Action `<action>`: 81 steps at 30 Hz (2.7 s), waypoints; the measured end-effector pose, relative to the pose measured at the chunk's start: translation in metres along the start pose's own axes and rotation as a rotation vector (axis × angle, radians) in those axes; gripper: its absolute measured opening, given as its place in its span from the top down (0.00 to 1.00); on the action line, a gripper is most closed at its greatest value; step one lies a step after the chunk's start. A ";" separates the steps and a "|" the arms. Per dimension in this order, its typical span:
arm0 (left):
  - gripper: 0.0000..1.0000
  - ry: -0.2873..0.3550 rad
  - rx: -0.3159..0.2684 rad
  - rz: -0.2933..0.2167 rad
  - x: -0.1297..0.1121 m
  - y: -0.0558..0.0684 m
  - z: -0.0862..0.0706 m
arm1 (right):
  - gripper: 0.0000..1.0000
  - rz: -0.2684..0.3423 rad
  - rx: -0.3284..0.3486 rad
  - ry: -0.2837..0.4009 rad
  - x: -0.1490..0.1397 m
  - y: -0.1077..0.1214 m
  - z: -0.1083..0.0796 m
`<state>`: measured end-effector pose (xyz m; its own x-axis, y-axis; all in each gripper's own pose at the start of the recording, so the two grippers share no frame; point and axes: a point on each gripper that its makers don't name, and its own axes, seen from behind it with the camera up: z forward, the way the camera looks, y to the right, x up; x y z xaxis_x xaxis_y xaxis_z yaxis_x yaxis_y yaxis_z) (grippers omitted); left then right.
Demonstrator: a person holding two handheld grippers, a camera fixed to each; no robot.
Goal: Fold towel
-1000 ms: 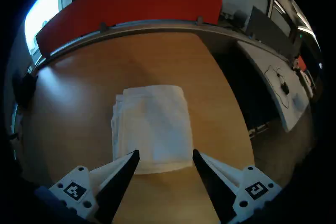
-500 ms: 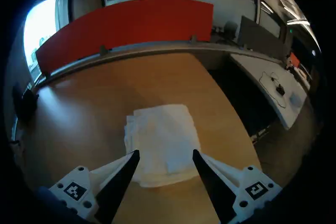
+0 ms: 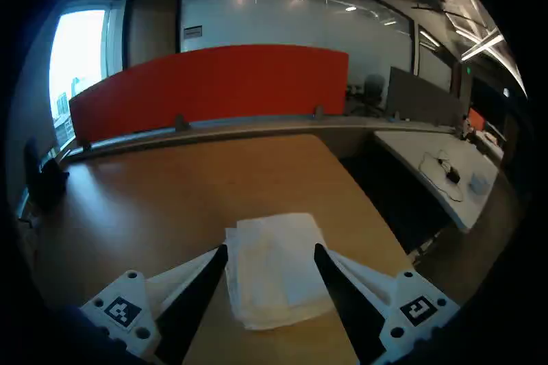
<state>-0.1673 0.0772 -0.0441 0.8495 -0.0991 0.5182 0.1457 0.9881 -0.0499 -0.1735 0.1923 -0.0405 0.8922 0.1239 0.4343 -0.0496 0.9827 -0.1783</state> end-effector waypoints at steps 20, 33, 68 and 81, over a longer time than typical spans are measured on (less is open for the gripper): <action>0.00 0.252 0.067 -0.007 0.071 -0.020 -0.008 | 0.02 -0.063 0.030 0.247 0.073 -0.044 -0.024; 0.00 0.395 0.063 -0.012 0.116 -0.027 -0.019 | 0.02 -0.075 0.126 0.343 0.117 -0.117 -0.038; 0.00 0.554 0.070 -0.001 0.158 -0.034 -0.040 | 0.03 -0.063 0.199 0.391 0.155 -0.218 -0.049; 0.00 0.566 0.075 -0.002 0.141 -0.038 -0.033 | 0.03 -0.057 0.209 0.391 0.168 -0.233 -0.055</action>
<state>-0.0367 0.0217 0.0026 0.9915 -0.1286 -0.0213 0.1291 0.9914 0.0219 0.0124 -0.0239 0.0252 0.9968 0.0472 0.0644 -0.0496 0.9981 0.0357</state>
